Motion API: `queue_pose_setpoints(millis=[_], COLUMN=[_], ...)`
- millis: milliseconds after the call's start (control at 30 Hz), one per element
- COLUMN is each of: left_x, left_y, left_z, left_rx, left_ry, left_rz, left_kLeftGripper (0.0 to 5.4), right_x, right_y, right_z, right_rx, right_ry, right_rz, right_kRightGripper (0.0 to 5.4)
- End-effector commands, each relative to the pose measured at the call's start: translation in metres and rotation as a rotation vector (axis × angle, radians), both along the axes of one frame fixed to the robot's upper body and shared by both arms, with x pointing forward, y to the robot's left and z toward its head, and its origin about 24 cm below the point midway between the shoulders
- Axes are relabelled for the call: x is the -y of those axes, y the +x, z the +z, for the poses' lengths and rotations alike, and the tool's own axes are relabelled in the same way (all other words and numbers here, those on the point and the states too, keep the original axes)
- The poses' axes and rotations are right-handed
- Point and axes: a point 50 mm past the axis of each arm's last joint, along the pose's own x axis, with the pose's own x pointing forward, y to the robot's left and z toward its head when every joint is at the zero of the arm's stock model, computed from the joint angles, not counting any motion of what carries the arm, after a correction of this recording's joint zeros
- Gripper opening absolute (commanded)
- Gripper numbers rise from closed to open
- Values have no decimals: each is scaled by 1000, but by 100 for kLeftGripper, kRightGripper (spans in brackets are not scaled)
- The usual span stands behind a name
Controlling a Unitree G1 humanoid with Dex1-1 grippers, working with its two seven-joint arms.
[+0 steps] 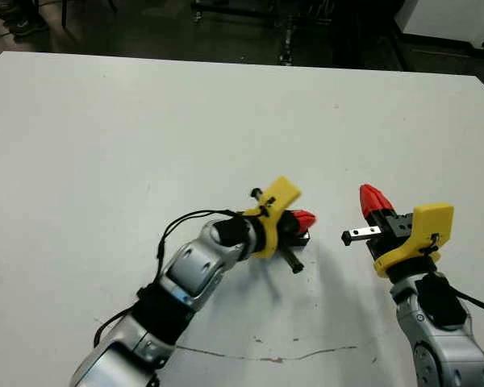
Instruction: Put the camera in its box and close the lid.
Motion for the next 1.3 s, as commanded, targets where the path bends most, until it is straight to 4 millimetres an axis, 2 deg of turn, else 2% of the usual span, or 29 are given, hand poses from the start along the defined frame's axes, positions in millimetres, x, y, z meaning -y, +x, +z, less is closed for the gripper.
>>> queue_pose_setpoints(millis=[33, 333, 467, 633, 800, 1000, 1167, 1300], left_x=[-2, 1, -7, -23, -49, -80, -104, -125], left_y=[-15, -13, -8, 1, 4, -6, -14, -11], left_z=[-42, -47, -45, -31, 2, 50, 94, 119], left_rx=[-165, -178, -200, -189, -166, -89, 55, 191], left_ry=[158, 245, 222, 169, 88, -50, -266, -378], left_rz=[-19, -77, -48, -35, 3, -23, -32, 42], left_kLeftGripper=[1, 1, 1, 1, 1, 1, 1, 1], right_x=[2, 2, 2, 0, 1, 2, 2, 1], right_y=[0, -1, -1, -1, -1, 0, 0, -1], right_z=[2, 1, -1, 0, 0, 1, 1, 1], right_rx=[-6, -3, -10, -2, 1, 4, 3, 4], right_ry=[0, -1, 13, 1, 13, 15, 15, 5], right_rz=[-10, -5, -2, 0, -6, -11, -11, -18], right_kRightGripper=[0, 0, 0, 0, 0, 0, 0, 0])
